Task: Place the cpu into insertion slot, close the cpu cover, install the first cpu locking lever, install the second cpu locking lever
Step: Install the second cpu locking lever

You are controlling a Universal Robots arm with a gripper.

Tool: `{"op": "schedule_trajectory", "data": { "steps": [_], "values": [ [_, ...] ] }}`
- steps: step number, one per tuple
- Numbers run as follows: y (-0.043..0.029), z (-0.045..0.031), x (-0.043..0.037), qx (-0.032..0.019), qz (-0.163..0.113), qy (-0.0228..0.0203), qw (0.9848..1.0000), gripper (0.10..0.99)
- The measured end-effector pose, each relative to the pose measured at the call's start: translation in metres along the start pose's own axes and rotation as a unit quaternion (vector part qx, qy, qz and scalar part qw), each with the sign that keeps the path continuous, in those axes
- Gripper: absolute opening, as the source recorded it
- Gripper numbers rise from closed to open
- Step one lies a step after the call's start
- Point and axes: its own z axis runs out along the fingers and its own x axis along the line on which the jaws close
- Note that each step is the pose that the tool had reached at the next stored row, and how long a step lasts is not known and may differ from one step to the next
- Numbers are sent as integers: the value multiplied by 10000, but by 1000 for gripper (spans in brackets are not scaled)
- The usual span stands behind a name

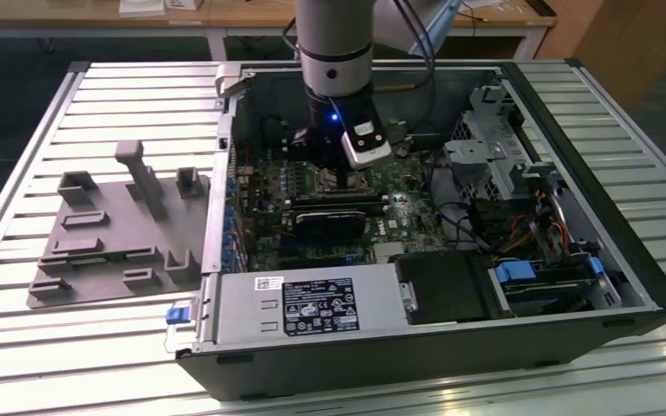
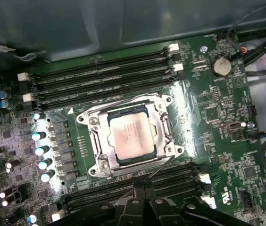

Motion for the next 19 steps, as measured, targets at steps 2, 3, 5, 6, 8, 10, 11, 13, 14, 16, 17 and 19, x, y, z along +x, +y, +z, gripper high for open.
{"op": "schedule_trajectory", "data": {
  "steps": [2, 3, 5, 6, 8, 10, 11, 13, 14, 16, 17, 19],
  "values": [
    [-7, 14, 27, -12, -10, -1, 10000, 102],
    [-11, 22, 37, -24, -11, 2, 10000, 102],
    [-20, 39, 48, -64, -8, 12, 10000, 102],
    [-25, 48, 57, -84, -5, 17, 10000, 102],
    [-38, 61, 68, -139, 0, 30, 9999, 102],
    [-67, 69, 70, -220, 10, 50, 9997, 102],
    [-86, 72, 68, -259, 14, 60, 9996, 102],
    [-127, 76, 64, -326, 21, 77, 9994, 102],
    [-145, 79, 62, -366, 26, 86, 9993, 102],
    [-172, 84, 62, -475, 38, 113, 9988, 102],
    [-186, 86, 63, -524, 43, 125, 9985, 102],
    [-216, 90, 63, -601, 50, 144, 9981, 102]
  ]
}}
